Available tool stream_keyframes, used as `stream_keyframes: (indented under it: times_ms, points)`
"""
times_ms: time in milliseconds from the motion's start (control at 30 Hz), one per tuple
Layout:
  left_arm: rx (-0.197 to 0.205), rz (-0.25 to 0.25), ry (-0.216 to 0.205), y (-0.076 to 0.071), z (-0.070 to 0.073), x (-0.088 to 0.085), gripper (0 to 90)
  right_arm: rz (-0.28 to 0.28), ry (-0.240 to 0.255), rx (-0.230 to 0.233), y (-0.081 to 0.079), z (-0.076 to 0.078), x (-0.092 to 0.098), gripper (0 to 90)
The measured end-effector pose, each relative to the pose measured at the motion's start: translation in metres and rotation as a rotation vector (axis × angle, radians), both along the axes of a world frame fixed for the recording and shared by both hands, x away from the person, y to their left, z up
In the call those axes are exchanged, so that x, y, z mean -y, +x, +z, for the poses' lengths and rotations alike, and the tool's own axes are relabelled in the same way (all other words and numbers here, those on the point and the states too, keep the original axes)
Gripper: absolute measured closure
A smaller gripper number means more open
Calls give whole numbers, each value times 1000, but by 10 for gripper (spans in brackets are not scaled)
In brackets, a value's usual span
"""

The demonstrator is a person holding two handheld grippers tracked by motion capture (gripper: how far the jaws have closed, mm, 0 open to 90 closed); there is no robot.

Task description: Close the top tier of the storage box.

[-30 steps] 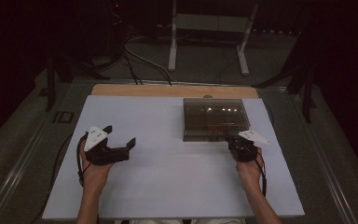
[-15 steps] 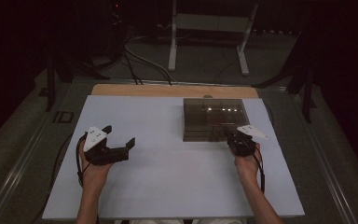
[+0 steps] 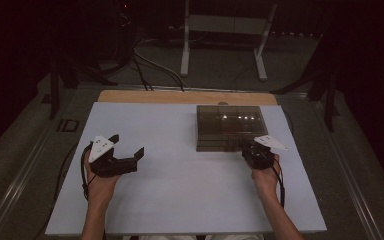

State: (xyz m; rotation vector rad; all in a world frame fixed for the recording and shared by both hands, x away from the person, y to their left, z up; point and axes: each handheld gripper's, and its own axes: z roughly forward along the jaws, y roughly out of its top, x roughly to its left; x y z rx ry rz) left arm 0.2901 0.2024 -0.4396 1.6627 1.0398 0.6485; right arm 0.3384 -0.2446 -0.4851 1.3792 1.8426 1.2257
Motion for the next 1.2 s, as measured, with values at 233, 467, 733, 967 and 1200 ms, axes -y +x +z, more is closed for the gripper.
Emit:
stream_keyframes:
  times_ms: [233,467,733,967,1200]
  points:
    - [7,0,11,-2,2,0,33,62,36,-1,-10,8,3,246]
    - [16,8,19,-5,5,0,33,77,22,-1,-18,13,11,61]
    - [30,9,21,-12,9,-8,33,69,28,31,-40,18,37,33]
    - [28,0,39,-20,5,-17,33,38,59,75,-60,19,56,34]
    - [16,-4,48,-26,-2,-25,33,26,73,96,-72,14,67,34]
